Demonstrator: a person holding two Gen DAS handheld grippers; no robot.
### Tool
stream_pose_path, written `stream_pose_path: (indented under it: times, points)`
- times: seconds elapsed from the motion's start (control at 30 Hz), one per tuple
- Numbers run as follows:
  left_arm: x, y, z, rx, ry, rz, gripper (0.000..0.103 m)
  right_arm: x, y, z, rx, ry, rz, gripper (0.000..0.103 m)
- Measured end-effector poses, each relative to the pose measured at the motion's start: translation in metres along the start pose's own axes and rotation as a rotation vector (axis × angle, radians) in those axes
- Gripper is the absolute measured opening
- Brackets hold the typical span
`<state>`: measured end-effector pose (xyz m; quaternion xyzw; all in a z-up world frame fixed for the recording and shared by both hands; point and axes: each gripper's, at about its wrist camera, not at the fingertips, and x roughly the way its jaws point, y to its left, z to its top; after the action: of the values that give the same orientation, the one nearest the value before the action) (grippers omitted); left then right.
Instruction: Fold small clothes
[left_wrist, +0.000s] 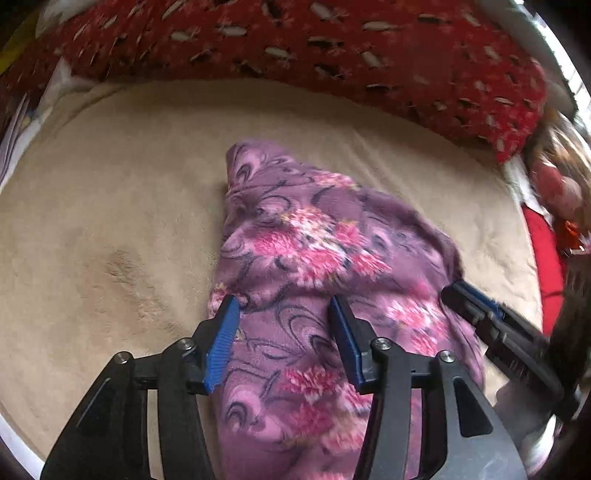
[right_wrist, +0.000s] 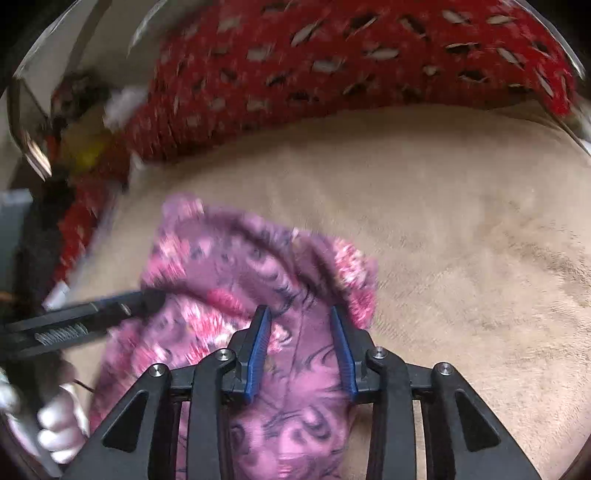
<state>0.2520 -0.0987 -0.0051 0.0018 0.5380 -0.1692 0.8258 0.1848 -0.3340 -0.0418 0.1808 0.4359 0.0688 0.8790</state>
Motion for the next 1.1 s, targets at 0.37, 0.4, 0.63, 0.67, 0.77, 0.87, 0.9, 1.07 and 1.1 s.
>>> stream_pose_path:
  times: [0.37, 0.4, 0.63, 0.67, 0.77, 0.87, 0.9, 1.07, 1.1]
  points:
    - [-0.017, 0.002, -0.084, -0.005, 0.067, -0.015, 0.065, -0.041, -0.008, -0.065, -0.053, 0.091, 0.014, 0.055]
    - [-0.022, 0.0, -0.09, 0.012, 0.055, 0.005, 0.066, -0.053, -0.008, -0.068, -0.037, 0.068, 0.025, 0.056]
    - [-0.035, -0.005, -0.126, 0.006, 0.028, 0.11, 0.08, -0.07, -0.013, -0.108, -0.062, 0.135, -0.176, 0.072]
    - [-0.043, -0.007, -0.131, 0.018, 0.003, 0.132, 0.08, -0.078, -0.013, -0.11, -0.047, 0.132, -0.198, 0.074]
    - [-0.061, -0.015, -0.148, 0.088, -0.067, 0.242, 0.08, -0.1, 0.0, -0.119, -0.086, 0.132, -0.33, 0.077]
    - [-0.066, -0.019, -0.166, 0.131, -0.069, 0.289, 0.08, -0.121, 0.021, -0.128, -0.114, 0.095, -0.4, 0.082]
    - [-0.069, -0.018, -0.175, 0.128, -0.073, 0.288, 0.08, -0.127, 0.028, -0.13, -0.119, 0.07, -0.399, 0.083]
    - [-0.078, -0.01, -0.194, 0.104, -0.082, 0.277, 0.08, -0.158, 0.054, -0.155, -0.142, -0.053, -0.433, 0.086]
    - [-0.081, -0.008, -0.197, 0.101, -0.085, 0.281, 0.08, -0.162, 0.057, -0.159, -0.146, -0.069, -0.434, 0.086]
